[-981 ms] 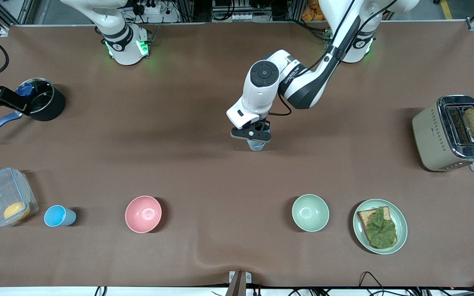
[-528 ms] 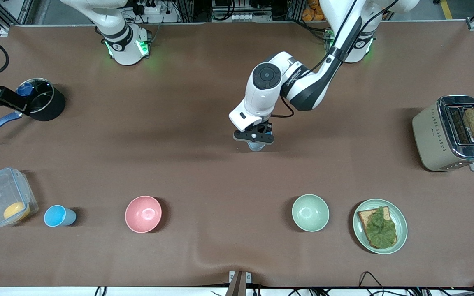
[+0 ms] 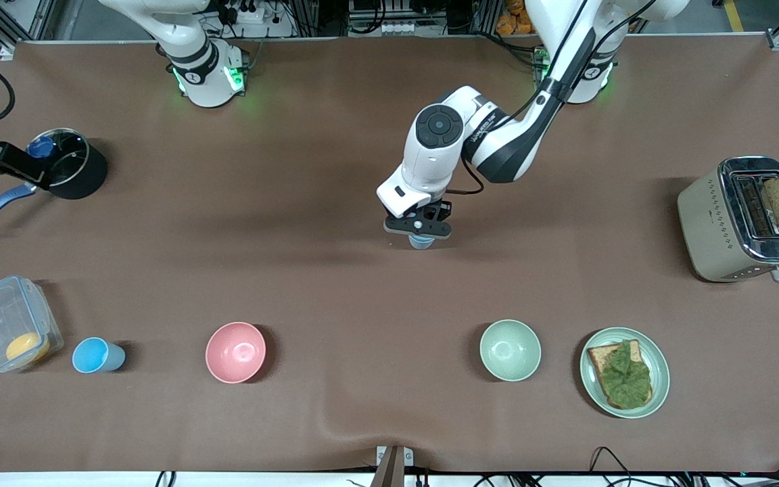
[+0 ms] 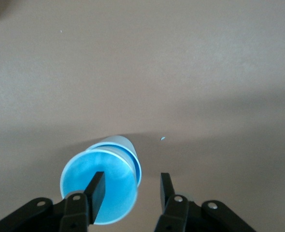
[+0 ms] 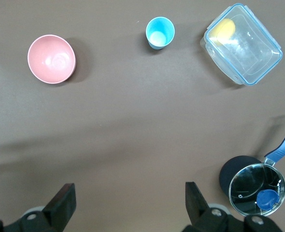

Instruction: Stack blue cups with both arms

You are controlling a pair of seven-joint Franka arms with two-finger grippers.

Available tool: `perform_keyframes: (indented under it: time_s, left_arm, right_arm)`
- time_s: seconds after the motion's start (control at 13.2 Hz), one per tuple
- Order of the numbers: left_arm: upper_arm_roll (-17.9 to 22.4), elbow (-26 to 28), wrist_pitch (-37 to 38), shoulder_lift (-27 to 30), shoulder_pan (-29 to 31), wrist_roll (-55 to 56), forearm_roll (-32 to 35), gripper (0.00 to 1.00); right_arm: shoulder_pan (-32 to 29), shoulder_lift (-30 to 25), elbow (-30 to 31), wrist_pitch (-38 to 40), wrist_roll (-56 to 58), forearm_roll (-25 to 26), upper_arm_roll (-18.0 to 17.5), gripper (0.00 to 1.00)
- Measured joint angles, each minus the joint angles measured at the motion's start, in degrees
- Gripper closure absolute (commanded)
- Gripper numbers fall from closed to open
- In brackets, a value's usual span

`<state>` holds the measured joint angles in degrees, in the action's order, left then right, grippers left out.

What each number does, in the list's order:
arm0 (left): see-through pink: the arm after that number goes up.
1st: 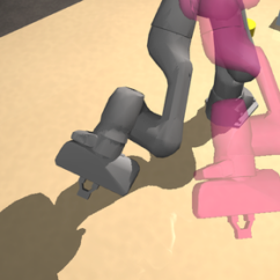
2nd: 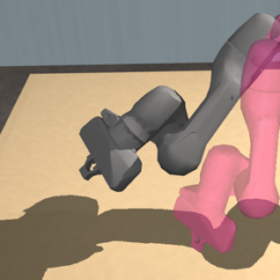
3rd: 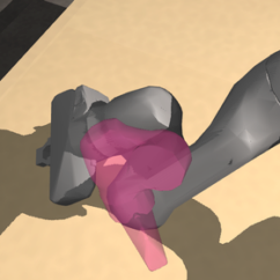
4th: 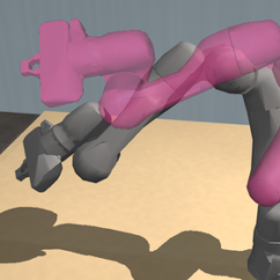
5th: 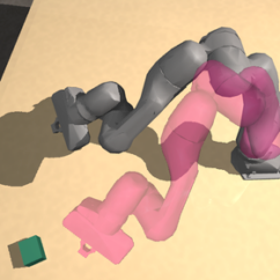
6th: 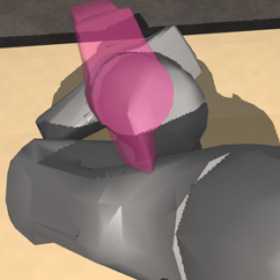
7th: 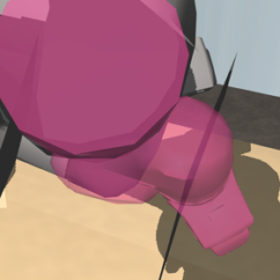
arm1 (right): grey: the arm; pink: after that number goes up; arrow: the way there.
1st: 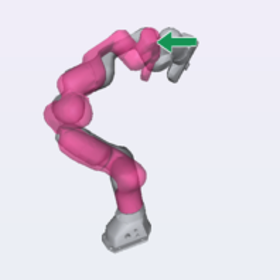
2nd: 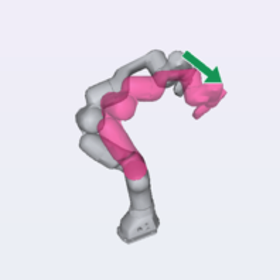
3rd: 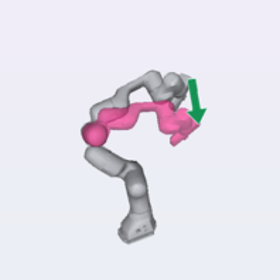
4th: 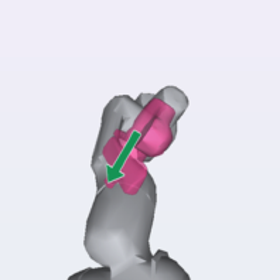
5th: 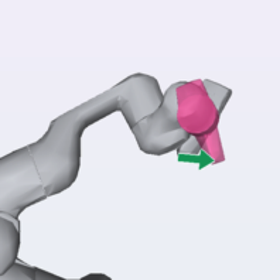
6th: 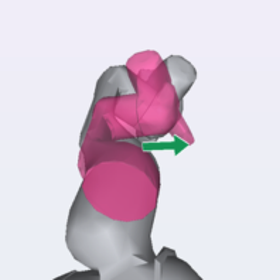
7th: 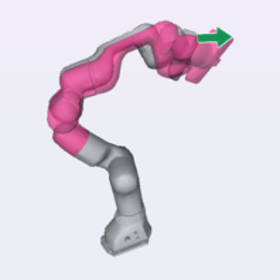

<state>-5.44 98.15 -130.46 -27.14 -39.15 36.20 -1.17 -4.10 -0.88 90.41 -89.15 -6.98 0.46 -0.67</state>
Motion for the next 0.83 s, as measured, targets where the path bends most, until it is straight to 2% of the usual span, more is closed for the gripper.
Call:
perform_keyframes:
  time_s: [0.08,0.15,0.38,0.53,0.83]
  left_arm:
    - [0.27,-0.48,0.0,0.32,0.61,0.02,0.0,0.04]
    - [0.53,-0.74,0.0,1.06,2.0,0.02,0.0,0.0]
    - [0.63,0.27,0.71,5.46,8.7,-0.2,0.0,0.0]
    - [0.57,2.93,1.54,9.79,13.03,-0.47,0.09,0.0]
    - [-1.21,6.77,9.74,19.34,24.22,-4.75,0.21,0.0]
  right_arm:
    - [0.0,0.0,0.0,0.0,0.0,0.0,-0.01,0.0]
    - [0.0,0.0,0.0,0.0,0.0,0.0,-0.03,0.0]
    - [0.0,0.0,0.0,0.06,0.0,0.0,-0.1,0.0]
    - [0.0,0.0,0.0,0.09,0.0,0.0,-0.11,0.0]
    - [0.0,0.0,0.0,0.11,0.0,0.0,-0.18,0.0]
